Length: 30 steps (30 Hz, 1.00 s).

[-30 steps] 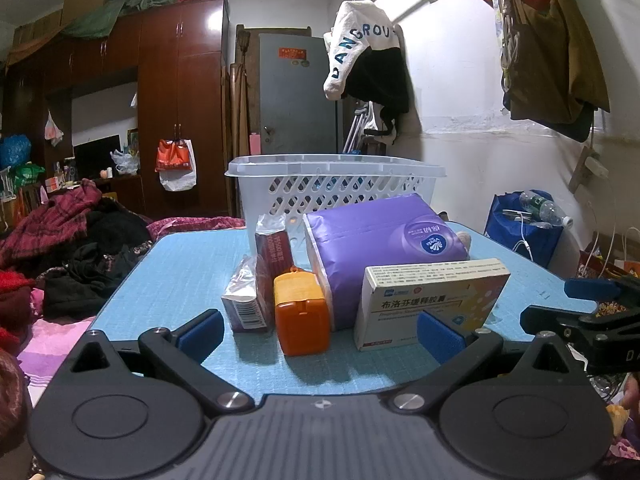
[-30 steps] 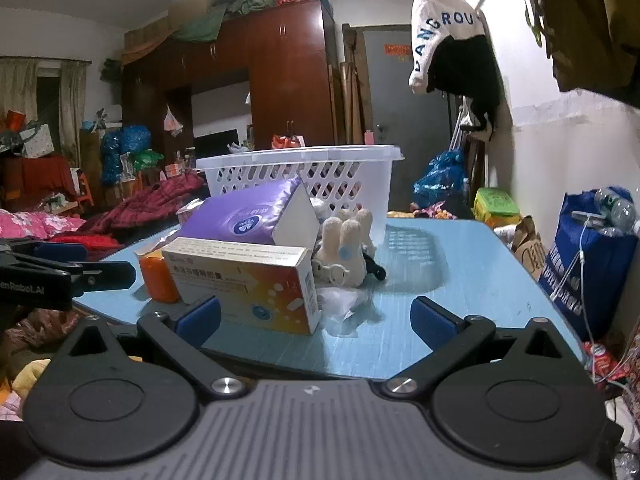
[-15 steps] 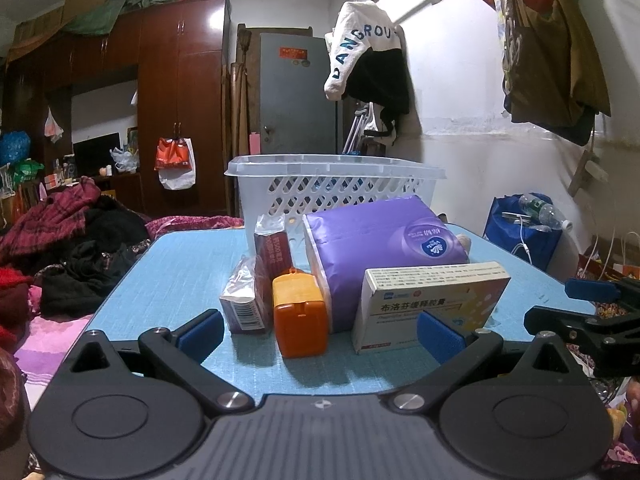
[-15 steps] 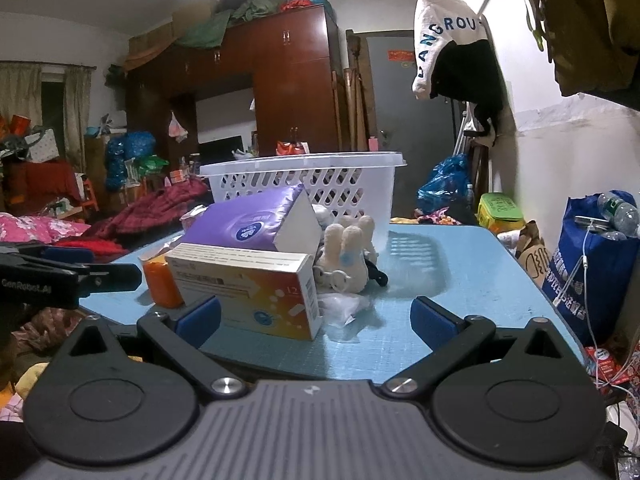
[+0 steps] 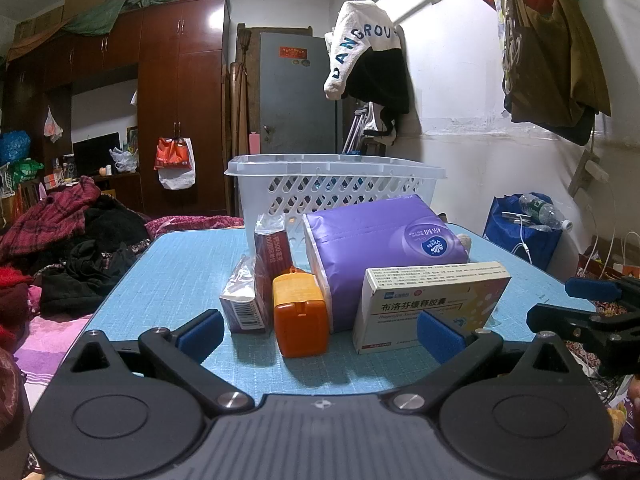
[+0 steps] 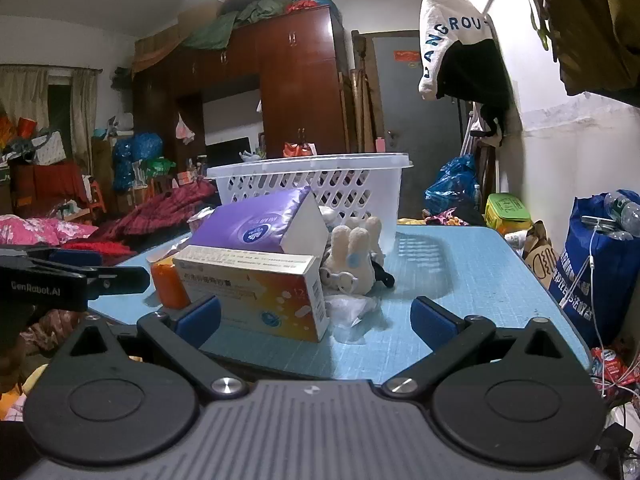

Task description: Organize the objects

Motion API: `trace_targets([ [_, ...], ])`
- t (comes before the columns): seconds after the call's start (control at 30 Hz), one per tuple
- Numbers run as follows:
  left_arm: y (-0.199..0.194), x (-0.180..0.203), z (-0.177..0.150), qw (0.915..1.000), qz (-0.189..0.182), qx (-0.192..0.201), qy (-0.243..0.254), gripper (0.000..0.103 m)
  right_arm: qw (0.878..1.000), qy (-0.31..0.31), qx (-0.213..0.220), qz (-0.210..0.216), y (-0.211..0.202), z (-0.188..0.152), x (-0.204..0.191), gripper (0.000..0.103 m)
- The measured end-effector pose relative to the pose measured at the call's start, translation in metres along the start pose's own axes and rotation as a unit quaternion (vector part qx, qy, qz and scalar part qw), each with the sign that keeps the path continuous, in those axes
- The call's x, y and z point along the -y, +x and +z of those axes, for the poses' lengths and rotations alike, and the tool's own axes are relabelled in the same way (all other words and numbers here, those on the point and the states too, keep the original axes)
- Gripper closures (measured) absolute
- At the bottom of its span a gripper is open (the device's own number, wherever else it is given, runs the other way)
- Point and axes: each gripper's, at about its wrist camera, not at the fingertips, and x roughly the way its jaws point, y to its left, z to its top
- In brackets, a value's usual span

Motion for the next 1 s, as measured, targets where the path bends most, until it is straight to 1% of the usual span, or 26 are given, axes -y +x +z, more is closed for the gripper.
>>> trace_targets([
  [0.37,0.0004,-0.0014,-0.0003,1.0,0.0,0.002,-0.001,0.0,1.0,0.009,0.002,0.01,-0.0003,0.0006,0.0021,0.0],
  [0.7,0.0004,-0.0012,-0.0003,1.0,0.0,0.002,-0.001,0.0,1.0,0.014,0.003,0.001,0.0013,-0.001,0.0038,0.0],
  [1.0,0.0015,-0.002,-0.0007,1.0,-0.001,0.0,-0.001,0.0,1.0,0.005,0.005,0.008,-0.0005,-0.0006,0.001,0.0],
])
